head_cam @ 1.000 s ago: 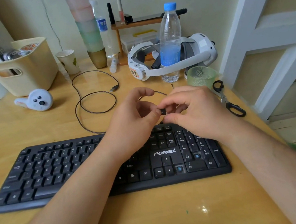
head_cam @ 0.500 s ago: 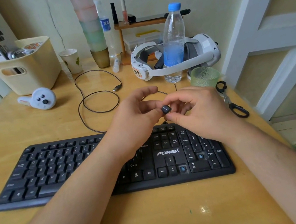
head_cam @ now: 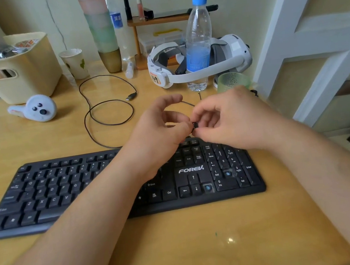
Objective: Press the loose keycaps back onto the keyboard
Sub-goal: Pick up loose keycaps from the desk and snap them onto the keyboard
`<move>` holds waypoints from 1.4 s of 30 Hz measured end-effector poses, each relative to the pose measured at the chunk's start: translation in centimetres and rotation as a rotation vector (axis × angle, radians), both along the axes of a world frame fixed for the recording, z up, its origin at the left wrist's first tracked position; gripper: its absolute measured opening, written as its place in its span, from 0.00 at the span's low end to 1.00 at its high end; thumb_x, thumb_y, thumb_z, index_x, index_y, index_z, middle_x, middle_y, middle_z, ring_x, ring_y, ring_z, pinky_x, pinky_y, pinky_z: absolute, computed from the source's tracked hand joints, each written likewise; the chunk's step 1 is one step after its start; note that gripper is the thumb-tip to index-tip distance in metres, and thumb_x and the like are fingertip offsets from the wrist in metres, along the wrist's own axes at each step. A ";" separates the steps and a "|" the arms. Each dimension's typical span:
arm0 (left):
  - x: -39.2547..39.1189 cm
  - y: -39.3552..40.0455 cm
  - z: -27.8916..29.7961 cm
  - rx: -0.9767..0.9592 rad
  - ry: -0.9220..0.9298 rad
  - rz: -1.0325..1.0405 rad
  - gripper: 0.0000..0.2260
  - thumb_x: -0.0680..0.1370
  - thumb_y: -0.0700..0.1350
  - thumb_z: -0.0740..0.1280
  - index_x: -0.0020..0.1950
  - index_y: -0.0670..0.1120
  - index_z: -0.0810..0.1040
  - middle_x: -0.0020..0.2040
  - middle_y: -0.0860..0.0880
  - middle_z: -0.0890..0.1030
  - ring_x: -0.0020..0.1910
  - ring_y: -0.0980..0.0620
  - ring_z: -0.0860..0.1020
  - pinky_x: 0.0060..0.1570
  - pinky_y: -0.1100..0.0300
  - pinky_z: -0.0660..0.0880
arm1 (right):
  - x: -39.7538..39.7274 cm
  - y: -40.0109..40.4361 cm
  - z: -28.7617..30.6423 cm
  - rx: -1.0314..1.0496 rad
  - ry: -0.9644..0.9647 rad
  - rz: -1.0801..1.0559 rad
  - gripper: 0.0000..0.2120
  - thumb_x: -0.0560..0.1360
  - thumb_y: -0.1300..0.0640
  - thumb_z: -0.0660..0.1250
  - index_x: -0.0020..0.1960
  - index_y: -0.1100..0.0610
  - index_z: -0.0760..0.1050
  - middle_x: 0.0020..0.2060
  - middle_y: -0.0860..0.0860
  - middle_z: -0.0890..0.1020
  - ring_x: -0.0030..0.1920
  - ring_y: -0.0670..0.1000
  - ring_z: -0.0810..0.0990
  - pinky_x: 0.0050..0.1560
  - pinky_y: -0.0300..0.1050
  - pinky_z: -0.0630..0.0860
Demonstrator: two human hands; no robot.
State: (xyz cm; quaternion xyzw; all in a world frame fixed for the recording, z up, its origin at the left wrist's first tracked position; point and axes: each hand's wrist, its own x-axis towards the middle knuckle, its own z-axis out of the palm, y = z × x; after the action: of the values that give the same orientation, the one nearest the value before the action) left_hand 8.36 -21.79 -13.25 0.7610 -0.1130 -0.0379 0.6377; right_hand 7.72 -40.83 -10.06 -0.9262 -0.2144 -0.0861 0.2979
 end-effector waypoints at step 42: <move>-1.1 -0.4 -1.2 0.557 -0.513 -0.153 0.18 0.78 0.43 0.69 0.67 0.57 0.77 0.49 0.57 0.78 0.48 0.57 0.75 0.51 0.58 0.75 | -4.4 1.6 2.2 -0.890 0.279 -0.012 0.02 0.77 0.51 0.74 0.46 0.48 0.82 0.38 0.45 0.80 0.44 0.49 0.80 0.44 0.47 0.79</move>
State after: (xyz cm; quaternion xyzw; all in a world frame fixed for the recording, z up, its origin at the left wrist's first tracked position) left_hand 7.27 -22.23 -14.46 0.8791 -0.3107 0.0771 0.3531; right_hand 3.37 -39.21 -7.89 -0.9679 -0.1829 0.1381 -0.1028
